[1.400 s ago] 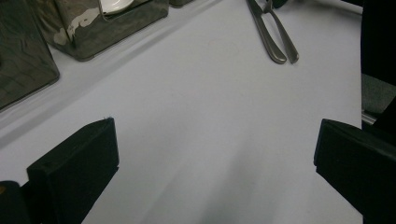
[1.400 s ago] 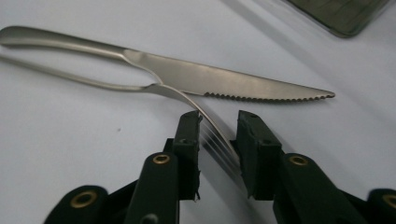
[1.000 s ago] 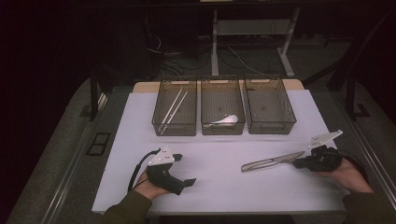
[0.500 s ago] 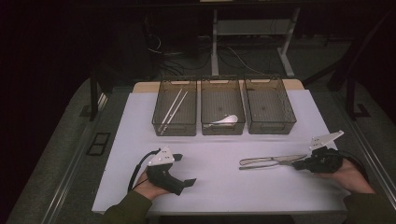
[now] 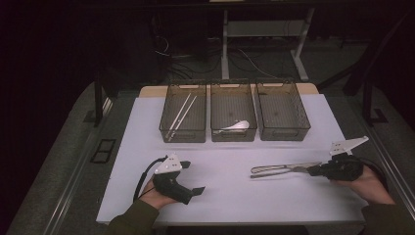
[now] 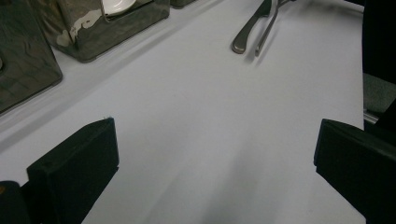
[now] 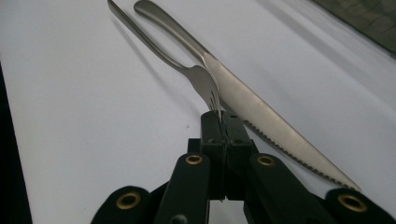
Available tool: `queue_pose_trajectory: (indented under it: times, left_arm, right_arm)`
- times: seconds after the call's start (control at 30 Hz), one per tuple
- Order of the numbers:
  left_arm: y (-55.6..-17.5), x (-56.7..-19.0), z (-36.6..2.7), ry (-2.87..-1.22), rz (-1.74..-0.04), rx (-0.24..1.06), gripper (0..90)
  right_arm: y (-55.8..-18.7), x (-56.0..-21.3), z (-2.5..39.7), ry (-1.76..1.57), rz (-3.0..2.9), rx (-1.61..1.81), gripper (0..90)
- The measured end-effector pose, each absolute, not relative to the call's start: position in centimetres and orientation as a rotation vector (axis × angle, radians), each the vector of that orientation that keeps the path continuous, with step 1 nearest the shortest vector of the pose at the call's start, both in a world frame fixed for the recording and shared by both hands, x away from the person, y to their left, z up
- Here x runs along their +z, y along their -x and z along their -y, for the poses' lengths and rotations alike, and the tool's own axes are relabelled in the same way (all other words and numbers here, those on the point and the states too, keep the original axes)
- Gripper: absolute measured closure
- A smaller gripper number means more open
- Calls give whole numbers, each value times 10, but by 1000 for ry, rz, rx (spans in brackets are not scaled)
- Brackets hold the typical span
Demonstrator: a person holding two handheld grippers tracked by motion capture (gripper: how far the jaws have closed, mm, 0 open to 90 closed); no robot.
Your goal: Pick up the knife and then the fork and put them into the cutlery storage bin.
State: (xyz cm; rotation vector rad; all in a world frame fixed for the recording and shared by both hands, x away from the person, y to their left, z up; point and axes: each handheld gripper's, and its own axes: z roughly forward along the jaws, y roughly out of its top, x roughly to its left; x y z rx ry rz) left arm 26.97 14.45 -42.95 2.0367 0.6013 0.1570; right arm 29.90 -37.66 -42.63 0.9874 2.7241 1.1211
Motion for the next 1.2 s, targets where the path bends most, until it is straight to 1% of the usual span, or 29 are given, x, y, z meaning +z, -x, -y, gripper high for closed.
queue_pose_trajectory:
  times: [0.6, 1.2]
  left_arm:
    - [-271, -429, -147, -2031, -607, 164, 0]
    - [-274, -431, -158, -2012, -617, 204, 0]
  right_arm:
    - [-296, -411, 386, -1060, -2573, 1335, 893]
    - [-296, -393, 393, -1258, -2340, 1342, 893]
